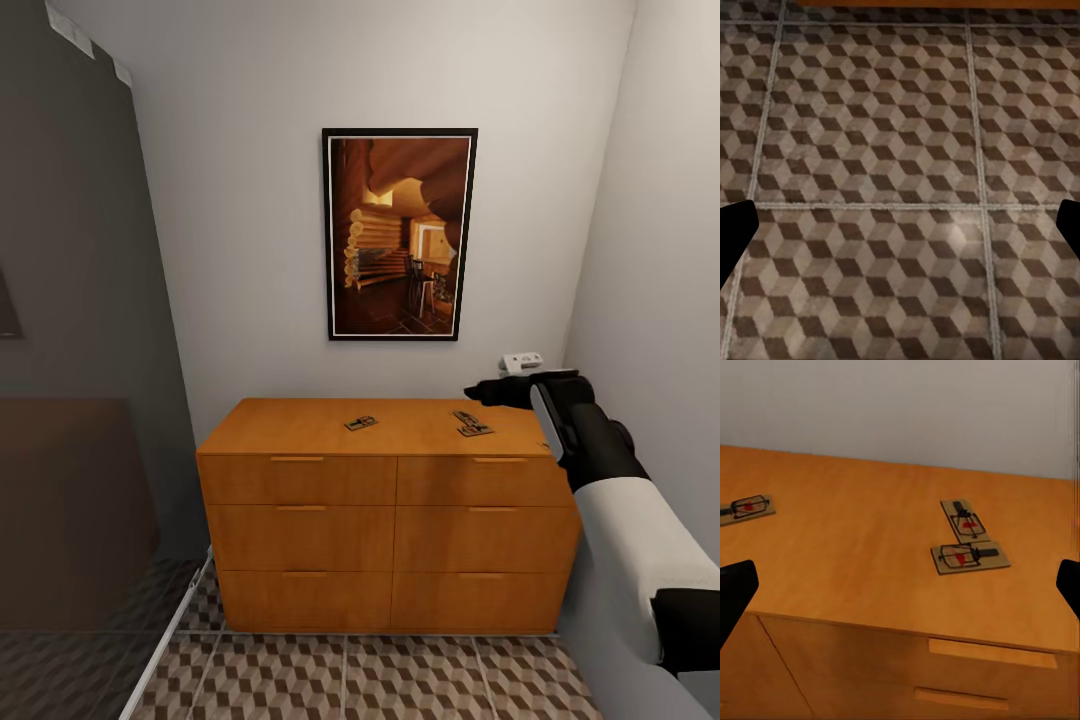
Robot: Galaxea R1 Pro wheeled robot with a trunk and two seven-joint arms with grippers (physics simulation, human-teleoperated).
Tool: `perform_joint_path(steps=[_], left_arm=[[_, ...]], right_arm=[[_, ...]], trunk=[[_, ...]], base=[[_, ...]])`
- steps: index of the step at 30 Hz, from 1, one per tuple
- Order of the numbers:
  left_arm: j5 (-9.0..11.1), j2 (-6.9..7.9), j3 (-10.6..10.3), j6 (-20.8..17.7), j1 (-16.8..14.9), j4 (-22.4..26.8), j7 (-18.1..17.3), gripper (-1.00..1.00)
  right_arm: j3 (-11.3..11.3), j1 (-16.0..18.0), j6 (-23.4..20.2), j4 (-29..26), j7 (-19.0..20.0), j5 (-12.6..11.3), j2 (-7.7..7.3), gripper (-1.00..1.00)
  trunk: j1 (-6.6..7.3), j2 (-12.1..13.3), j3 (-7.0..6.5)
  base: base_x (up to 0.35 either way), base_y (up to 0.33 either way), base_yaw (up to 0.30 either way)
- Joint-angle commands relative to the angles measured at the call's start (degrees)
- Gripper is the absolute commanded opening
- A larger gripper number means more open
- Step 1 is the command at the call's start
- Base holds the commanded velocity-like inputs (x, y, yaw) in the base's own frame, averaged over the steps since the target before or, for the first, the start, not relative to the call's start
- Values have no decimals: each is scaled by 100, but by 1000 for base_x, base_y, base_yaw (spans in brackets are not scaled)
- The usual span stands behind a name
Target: Take the four mousetraps from the cabinet in the bathroom and place them on the bathroom floor. Make sure all four end up on the same floor surface, and ensure that at least two of them are either under or directly next to the same bathroom sink.
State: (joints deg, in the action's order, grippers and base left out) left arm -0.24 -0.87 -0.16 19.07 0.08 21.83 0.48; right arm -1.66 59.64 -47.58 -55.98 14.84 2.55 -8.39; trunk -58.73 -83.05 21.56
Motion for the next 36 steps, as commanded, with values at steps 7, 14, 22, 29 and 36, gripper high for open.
perform_joint_path(steps=[7,14,22,29,36], left_arm=[[-3,-1,-2,9,1,6,5,100],[-3,-1,-2,9,1,6,5,100],[-3,-1,-2,9,1,6,5,100],[-3,-1,-2,9,1,7,5,100],[-3,-1,-2,9,1,8,5,100]], right_arm=[[-18,4,-60,33,20,19,-146,100],[-13,4,-167,203,12,22,-190,100],[-16,2,-210,412,10,21,-287,100],[-21,-4,-215,532,10,18,-308,100],[-19,-5,-216,603,11,18,-312,100]], trunk=[[0,-3,6],[0,-3,6],[0,-3,6],[0,-3,6],[0,-3,6]], base=[[0,0,0],[0,0,0],[0,0,0],[0,0,0],[0,0,0]])
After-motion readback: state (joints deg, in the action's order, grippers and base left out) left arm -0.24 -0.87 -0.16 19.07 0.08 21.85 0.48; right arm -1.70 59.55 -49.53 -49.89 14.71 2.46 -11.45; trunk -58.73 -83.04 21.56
